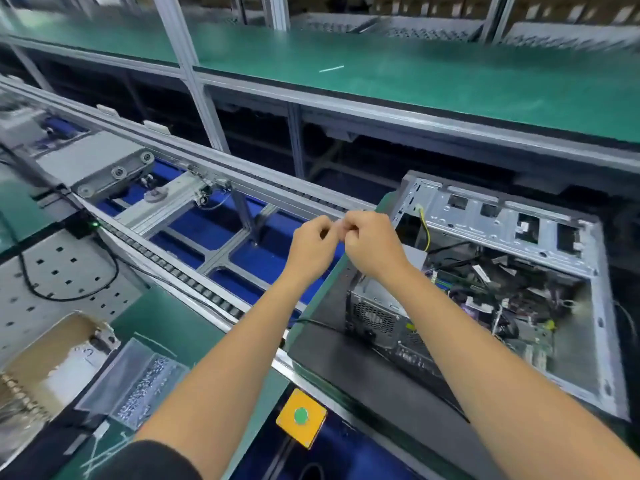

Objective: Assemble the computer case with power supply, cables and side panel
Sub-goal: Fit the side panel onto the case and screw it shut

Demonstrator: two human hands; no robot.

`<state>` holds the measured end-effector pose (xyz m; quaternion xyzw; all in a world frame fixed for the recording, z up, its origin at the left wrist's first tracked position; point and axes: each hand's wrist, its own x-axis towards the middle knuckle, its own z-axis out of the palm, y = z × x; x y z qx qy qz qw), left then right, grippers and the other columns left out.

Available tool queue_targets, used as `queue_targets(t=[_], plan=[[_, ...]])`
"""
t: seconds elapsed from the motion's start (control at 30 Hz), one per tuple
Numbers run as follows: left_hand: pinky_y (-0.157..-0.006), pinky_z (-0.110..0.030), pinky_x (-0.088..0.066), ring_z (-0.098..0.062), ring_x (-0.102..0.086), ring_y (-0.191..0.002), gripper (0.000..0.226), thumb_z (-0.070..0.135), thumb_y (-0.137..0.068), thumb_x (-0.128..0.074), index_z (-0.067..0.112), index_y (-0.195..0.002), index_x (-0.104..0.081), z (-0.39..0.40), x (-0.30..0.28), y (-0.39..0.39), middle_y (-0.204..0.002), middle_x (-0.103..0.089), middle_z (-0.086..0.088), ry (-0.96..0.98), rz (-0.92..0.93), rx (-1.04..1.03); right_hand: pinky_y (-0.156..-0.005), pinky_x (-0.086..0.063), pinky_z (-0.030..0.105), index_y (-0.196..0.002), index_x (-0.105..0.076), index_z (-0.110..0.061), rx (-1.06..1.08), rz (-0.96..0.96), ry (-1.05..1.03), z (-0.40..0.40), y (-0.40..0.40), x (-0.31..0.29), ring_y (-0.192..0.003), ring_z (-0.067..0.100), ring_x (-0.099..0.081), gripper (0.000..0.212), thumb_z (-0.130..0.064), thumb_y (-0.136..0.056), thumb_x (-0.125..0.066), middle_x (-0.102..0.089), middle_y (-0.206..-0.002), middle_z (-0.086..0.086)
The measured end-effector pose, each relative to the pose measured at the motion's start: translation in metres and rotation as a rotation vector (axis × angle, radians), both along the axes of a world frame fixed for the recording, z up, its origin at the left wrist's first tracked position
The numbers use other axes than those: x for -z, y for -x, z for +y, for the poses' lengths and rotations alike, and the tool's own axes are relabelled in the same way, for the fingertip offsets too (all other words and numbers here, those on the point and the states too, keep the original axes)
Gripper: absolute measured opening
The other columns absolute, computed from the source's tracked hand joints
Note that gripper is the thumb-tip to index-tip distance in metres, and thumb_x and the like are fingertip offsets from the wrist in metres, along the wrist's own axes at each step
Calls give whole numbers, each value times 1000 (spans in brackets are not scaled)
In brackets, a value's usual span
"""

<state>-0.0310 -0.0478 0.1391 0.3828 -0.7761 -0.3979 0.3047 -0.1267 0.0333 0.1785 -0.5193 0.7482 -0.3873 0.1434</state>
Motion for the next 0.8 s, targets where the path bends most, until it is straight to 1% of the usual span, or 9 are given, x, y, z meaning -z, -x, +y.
queue_targets(t=[0.07, 0.27, 0.33, 0.43, 0.53, 0.6, 0.67, 0.73, 0.8], plan=[[-44, -19, -25, -7, -26, -49, 41, 29, -93, -55, 10, -61, -39, -15, -1, -23, -53, -36, 3, 18, 23, -11, -62, -46, 36, -57, -43, -24, -19, -5, 10, -12, -20, -1, -68, 25, -50, 35, 6, -76, -43, -53, -63, -8], [-47, -25, -21, -11, -23, -50, 46, 21, -85, -65, 15, -56, -29, -54, -2, -98, -52, -27, -1, 30, 39, -69, -64, -49, 46, -68, -54, -11, -85, -41, 20, -43, -91, 3, -72, 33, -54, 21, 4, -79, -44, -62, -73, 8], [-47, -25, -21, -11, -22, -49, 45, 18, -82, -65, 16, -56, -28, -58, -3, -129, -53, -26, -2, 39, 37, -107, -61, -45, 44, -76, -59, -5, -133, -49, 11, -51, -115, 6, -67, 29, -52, 18, 4, -81, -44, -61, -74, 8], [-46, -19, -23, -6, -25, -47, 43, 17, -81, -65, 18, -57, -30, -57, -2, -175, -51, -30, 7, 45, 2, -162, -54, -37, 34, -81, -63, -5, -205, -41, 6, -59, -148, 8, -58, 17, -45, 19, 2, -84, -46, -58, -70, 2], [-49, -19, -27, -5, -33, -49, 40, 14, -81, -67, 18, -59, -34, -45, 2, -218, -53, -35, 9, 88, -91, -279, -57, -43, 37, -81, -64, -7, -266, -60, 15, -63, -173, 8, -61, 19, -50, 21, 1, -84, -46, -62, -74, 3], [-49, -16, -30, -3, -35, -49, 39, 14, -82, -67, 18, -61, -35, -39, 2, -248, -55, -37, 7, 116, -140, -343, -58, -43, 35, -79, -62, -9, -305, -79, 8, -65, -190, 8, -62, 16, -50, 20, 1, -84, -46, -60, -72, -3], [-49, -20, -29, -5, -34, -52, 36, 16, -84, -66, 18, -63, -37, -41, -1, -278, -58, -39, 4, 132, -172, -412, -62, -42, 32, -78, -62, -11, -346, -88, 11, -65, -210, 7, -65, 17, -50, 21, 0, -84, -46, -57, -71, -8], [-53, -27, -31, -12, -36, -55, 33, 18, -86, -63, 20, -64, -38, -47, -12, -307, -60, -41, 3, 179, -187, -516, -64, -45, 34, -82, -64, -9, -398, -75, 13, -62, -231, 2, -72, 22, -52, 21, 1, -85, -46, -62, -78, 0], [-53, -26, -34, -14, -43, -58, 25, 20, -87, -59, 20, -68, -43, -58, -37, -345, -64, -46, 2, 276, -227, -628, -69, -50, 39, -84, -64, -9, -447, -51, 1, -58, -246, -5, -79, 25, -54, 21, 1, -84, -45, -65, -86, 6]])
